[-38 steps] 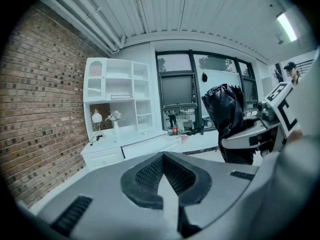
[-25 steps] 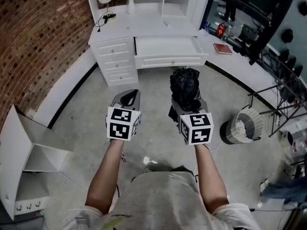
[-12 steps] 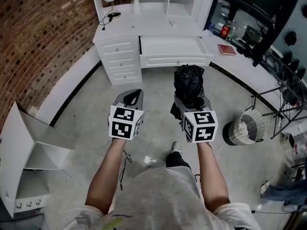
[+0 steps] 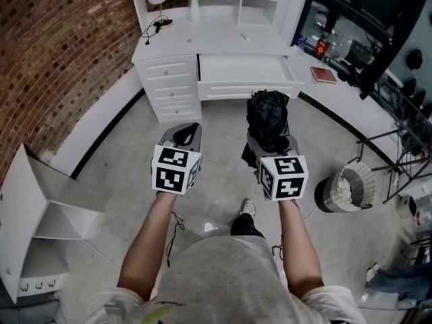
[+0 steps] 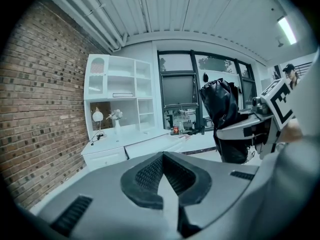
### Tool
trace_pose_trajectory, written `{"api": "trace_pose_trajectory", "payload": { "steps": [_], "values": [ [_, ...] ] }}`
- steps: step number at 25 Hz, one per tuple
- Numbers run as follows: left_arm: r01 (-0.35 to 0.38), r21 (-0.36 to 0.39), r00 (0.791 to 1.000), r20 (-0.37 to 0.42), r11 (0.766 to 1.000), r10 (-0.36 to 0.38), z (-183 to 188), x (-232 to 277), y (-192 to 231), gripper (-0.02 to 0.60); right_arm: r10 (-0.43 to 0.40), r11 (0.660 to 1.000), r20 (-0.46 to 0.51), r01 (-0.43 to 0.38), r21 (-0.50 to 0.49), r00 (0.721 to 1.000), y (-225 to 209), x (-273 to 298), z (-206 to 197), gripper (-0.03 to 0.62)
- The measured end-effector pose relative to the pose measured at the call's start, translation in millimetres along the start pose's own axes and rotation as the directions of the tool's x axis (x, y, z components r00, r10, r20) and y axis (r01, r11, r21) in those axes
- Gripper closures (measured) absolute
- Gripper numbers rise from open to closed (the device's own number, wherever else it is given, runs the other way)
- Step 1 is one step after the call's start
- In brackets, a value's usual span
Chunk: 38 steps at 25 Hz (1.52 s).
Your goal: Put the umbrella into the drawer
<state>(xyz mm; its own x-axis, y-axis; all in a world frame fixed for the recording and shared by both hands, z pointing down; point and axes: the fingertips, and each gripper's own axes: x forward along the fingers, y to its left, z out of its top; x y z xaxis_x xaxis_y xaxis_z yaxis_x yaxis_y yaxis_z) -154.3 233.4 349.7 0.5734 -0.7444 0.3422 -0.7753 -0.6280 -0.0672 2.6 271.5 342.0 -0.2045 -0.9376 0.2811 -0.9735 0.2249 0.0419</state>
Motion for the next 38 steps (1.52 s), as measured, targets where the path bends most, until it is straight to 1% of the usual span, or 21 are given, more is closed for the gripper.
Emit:
{"api": "trace_pose_trajectory", "payload": {
  "steps": [8,17,25,33,38],
  "values": [
    [-0.032,-0.007,0.999,-0.034,0.999,0.032,9,51,8,0.584,0.043,0.999,-0.014,-0.043,0.003,0.999,-38,44,1,0.338],
    [-0.074,-0.027,0.995,-0.070,0.997,0.072,33,124,7,0.584,0.097,0.995,-0.044,-0.097,0.005,0.994,-101,94,5,0.338],
    [-0.113,-0.045,0.989,-0.106,0.993,0.107,47,180,2,0.584,0.141,0.990,-0.065,-0.140,0.025,0.988,-156,135,2,0.338],
    [-0.151,-0.055,0.982,-0.121,0.987,0.143,62,222,1,0.584,0.181,0.983,-0.082,-0.179,0.030,0.980,-193,165,4,0.338],
    [-0.166,-0.063,0.979,-0.129,0.984,0.157,63,241,1,0.584,0.199,0.980,-0.084,-0.198,0.024,0.976,-208,178,4,0.338]
  ]
}}
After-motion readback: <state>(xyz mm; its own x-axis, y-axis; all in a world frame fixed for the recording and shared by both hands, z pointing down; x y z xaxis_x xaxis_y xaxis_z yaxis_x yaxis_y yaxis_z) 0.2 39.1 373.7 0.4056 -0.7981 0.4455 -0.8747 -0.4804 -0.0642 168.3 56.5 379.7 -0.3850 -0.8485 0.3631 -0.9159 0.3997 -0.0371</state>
